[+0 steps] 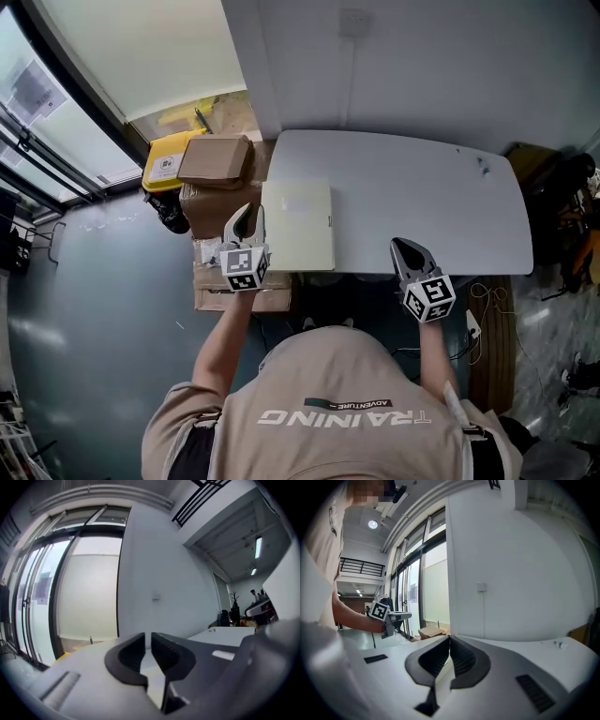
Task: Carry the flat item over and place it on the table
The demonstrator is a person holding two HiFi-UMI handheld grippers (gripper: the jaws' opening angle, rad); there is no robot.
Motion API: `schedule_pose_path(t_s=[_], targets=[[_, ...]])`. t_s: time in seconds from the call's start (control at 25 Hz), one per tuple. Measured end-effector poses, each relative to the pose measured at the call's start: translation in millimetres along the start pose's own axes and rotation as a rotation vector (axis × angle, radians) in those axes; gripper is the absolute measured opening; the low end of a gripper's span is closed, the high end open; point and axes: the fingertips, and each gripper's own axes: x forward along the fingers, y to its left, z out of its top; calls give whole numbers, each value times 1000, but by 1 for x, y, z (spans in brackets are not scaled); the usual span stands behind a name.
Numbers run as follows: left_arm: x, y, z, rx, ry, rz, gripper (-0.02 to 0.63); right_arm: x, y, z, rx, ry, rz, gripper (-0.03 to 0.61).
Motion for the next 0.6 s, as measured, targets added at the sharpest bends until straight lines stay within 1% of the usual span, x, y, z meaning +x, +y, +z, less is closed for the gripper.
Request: schedule_pose_path(t_s=[0.04,0.08,0.2,0.32,0.52,0.6], targets=[[-2,0,8,8,-18,18,17,0,-2,7,-5,-15,-3,5],[-3,-1,15,11,-28,28,8,0,-3,15,-11,-32,-7,5],[-1,-4,30,-3,-29,31,6,3,-9,33,-31,-82,-23,5],[3,-7,41,-21,-20,17,6,5,-15,44,-31,-110,-40,5],[11,-14,63,22,-30,18,6,7,-18,61,-46,-117,-37,5],[14,-18,69,31,-31,7,6,5,-19,69,-55,-114,-47,5]])
